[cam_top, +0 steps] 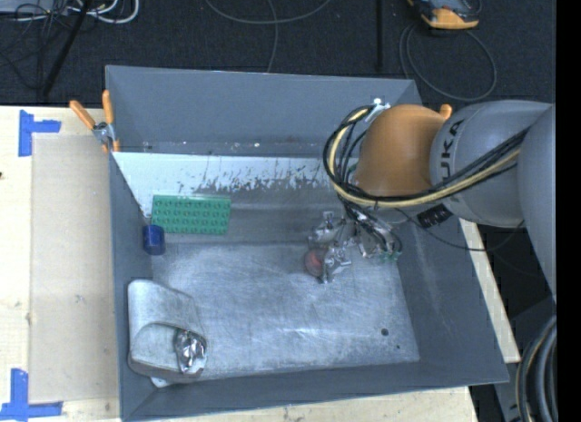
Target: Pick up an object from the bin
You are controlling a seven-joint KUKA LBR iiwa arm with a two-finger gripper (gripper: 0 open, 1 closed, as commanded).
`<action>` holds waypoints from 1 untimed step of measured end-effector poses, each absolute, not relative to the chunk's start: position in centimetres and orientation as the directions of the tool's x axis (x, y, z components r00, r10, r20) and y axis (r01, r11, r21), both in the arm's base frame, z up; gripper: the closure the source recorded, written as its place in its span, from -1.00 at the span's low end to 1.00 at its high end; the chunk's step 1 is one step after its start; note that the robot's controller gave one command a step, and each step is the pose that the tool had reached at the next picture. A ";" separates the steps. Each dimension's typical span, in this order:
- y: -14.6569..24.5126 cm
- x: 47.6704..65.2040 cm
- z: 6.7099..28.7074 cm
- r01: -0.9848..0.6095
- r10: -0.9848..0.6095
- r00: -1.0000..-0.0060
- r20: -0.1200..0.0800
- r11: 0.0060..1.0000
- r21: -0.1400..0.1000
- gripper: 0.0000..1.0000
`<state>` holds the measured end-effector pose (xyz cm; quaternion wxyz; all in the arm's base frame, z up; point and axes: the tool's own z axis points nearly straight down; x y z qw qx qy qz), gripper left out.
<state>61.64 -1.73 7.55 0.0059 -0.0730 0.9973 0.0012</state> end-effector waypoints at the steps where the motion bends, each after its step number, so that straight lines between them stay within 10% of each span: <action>1: -3.8 62.0 25.3 -0.428 -0.428 -0.904 -0.009 0.904 -0.004 1.00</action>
Offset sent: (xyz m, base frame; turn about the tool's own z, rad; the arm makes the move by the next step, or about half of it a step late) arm 0.0018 -0.0214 0.1739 -0.2974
